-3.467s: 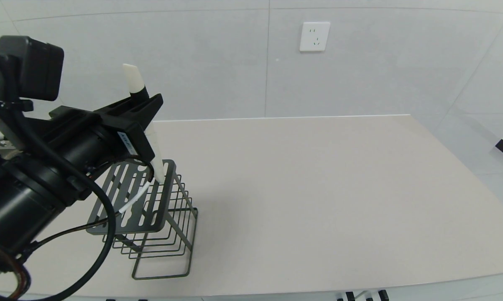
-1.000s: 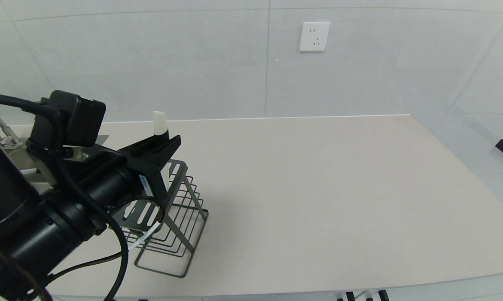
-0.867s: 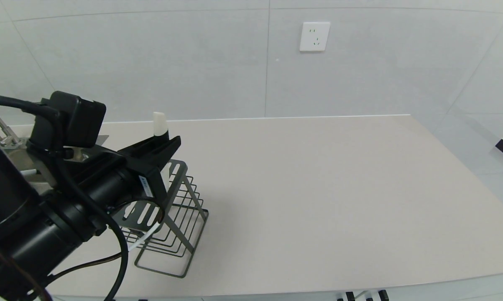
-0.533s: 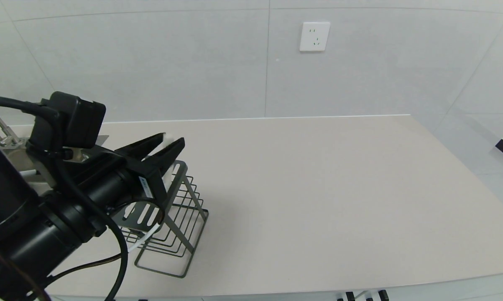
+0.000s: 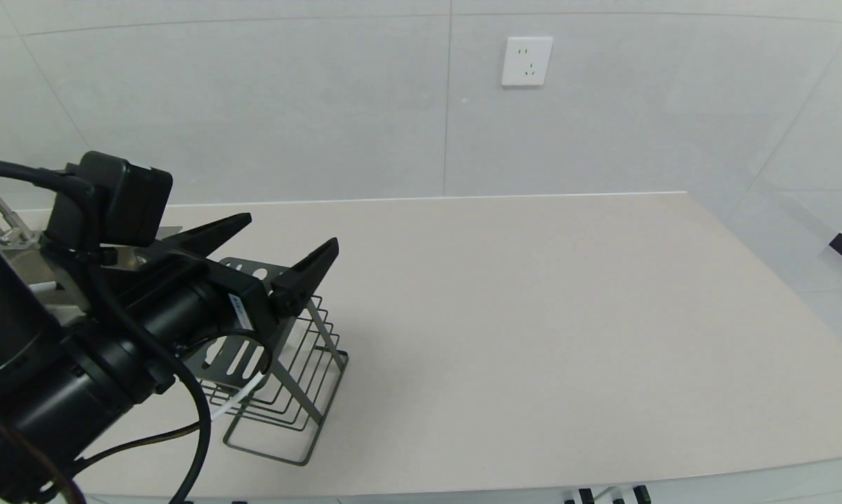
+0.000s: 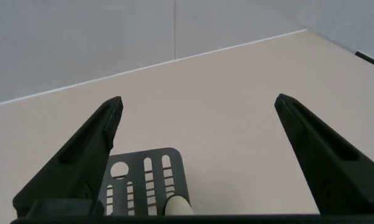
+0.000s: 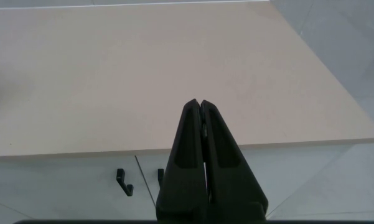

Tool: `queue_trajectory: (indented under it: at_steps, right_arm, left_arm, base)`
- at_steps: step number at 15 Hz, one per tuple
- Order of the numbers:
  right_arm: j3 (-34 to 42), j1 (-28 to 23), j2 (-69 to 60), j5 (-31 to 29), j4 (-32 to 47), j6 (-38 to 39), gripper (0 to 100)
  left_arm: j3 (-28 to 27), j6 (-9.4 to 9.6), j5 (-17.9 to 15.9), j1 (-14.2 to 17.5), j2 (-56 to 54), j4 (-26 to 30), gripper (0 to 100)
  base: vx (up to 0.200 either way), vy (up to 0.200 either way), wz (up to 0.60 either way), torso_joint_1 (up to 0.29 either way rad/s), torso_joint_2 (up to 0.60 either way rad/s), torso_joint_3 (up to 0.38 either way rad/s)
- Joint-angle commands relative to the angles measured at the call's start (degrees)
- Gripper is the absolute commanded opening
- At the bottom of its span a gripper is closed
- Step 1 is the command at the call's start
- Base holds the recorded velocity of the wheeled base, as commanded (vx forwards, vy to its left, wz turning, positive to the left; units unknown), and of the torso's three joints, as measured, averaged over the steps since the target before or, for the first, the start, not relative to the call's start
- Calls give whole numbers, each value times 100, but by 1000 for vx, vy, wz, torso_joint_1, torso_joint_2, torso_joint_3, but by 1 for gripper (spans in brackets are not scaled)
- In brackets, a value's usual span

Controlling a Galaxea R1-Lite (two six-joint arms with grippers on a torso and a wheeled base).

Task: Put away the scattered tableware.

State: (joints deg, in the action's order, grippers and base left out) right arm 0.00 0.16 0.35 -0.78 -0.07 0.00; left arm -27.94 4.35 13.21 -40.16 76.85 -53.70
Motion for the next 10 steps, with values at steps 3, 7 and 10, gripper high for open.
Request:
queue_trajectory:
  at_steps: [3, 7, 10]
  right_arm:
    - [0, 2, 9, -1, -1, 0, 0]
    - [0, 2, 9, -1, -1, 0, 0]
    - [0, 2, 9, -1, -1, 0, 0]
  left_arm:
    - [-238, 145, -434, 17, -74, -70, 100]
    - [-1767, 303, -2095, 1115, 58, 79, 100]
    - [-1838, 162, -3194, 1915, 76, 0, 100]
  base:
    - [0, 0, 0, 0, 0, 0]
    - [0, 0, 0, 0, 0, 0]
    - [0, 0, 0, 0, 0, 0]
